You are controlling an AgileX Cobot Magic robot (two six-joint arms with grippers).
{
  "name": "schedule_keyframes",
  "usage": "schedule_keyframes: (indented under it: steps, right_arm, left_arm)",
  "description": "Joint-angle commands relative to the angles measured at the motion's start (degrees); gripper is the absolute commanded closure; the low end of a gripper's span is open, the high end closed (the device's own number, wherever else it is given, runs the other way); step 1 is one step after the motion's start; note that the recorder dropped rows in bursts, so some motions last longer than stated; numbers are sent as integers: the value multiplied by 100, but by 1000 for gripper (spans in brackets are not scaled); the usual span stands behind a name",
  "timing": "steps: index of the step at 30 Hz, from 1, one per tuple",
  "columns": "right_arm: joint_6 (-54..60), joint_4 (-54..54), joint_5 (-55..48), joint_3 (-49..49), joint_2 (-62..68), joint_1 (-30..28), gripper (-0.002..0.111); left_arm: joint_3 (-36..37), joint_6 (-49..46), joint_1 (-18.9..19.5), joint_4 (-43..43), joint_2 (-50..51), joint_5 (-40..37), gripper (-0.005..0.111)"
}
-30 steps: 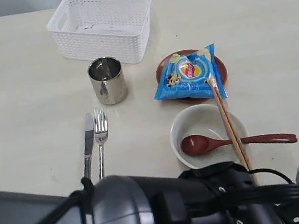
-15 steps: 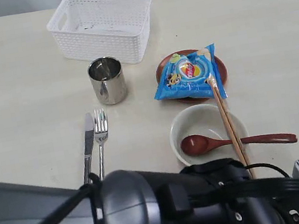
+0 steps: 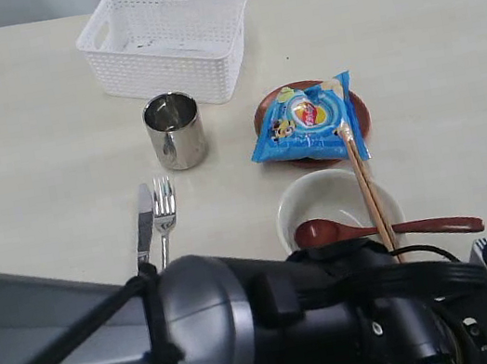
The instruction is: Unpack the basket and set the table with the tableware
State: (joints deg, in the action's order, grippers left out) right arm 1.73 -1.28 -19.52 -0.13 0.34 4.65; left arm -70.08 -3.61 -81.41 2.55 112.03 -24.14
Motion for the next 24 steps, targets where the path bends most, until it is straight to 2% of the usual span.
schedule_keyframes:
  steps: [1,16,24]
  right_arm:
    - [2,-27,12,13,-34,-31,109]
    - [2,-27,12,13,-34,-31,109]
    - [2,-27,12,13,-34,-31,109]
  left_arm:
    - [35,56,76,-37,10,-42,107]
    - [35,194,76,-51,-13,-170,107]
    - [35,194,76,-42,-514,-1317,107]
